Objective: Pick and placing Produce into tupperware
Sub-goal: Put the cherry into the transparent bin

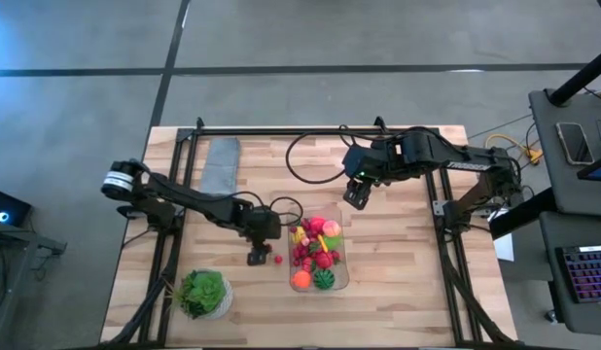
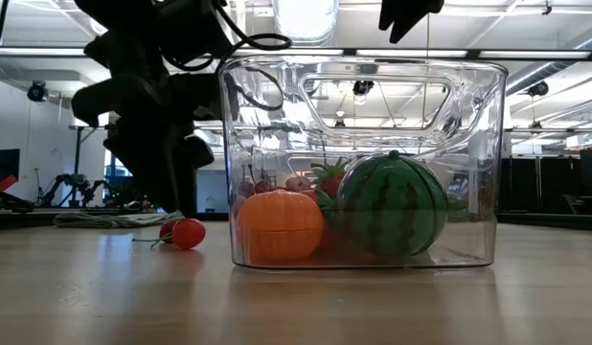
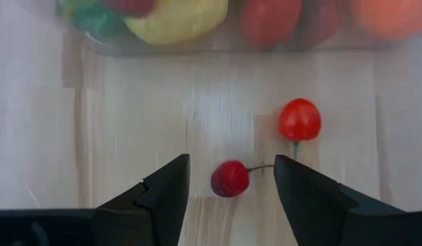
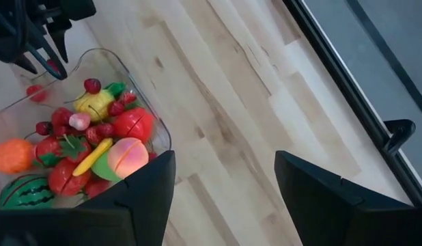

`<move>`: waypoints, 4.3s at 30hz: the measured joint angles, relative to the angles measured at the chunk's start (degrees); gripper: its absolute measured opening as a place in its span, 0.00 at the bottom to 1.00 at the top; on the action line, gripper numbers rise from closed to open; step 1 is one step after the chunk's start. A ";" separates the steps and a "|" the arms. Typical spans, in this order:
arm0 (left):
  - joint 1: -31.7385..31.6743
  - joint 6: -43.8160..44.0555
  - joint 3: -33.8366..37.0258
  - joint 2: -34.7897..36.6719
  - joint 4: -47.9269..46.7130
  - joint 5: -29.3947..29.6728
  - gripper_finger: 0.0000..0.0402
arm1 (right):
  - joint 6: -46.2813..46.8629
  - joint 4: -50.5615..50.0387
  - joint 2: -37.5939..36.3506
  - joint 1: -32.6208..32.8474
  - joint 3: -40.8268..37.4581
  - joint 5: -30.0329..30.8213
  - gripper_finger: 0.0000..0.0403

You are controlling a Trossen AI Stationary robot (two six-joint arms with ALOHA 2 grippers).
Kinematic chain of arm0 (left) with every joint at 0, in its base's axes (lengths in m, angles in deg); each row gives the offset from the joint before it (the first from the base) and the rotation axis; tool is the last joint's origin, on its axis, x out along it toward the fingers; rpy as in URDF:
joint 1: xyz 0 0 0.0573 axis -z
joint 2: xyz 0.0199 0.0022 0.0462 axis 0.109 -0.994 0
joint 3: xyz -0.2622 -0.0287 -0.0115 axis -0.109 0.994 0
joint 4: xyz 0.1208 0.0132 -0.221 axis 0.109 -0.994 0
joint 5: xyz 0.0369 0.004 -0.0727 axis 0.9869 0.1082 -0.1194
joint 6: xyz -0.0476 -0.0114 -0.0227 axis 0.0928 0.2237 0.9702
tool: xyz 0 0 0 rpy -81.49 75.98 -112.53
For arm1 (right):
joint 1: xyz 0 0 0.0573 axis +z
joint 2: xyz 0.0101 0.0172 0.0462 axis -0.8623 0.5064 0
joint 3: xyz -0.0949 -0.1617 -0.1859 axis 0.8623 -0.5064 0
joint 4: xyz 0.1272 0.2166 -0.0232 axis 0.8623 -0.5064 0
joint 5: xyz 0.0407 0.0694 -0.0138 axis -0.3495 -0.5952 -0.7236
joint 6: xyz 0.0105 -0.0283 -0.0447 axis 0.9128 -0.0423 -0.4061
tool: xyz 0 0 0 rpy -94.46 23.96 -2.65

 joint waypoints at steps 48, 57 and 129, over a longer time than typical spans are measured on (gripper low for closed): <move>0.28 -0.13 2.49 -1.28 2.47 4.19 0.47 | 1.14 -1.46 -0.85 0.00 0.11 0.00 0.59; 0.37 -0.11 2.56 -1.28 2.45 4.12 0.35 | 1.14 -1.46 -0.85 0.00 0.11 -0.01 0.59; 1.07 -13.54 -13.94 -3.02 14.45 -2.70 0.46 | 11.69 -7.30 -7.86 -0.22 0.26 6.91 0.60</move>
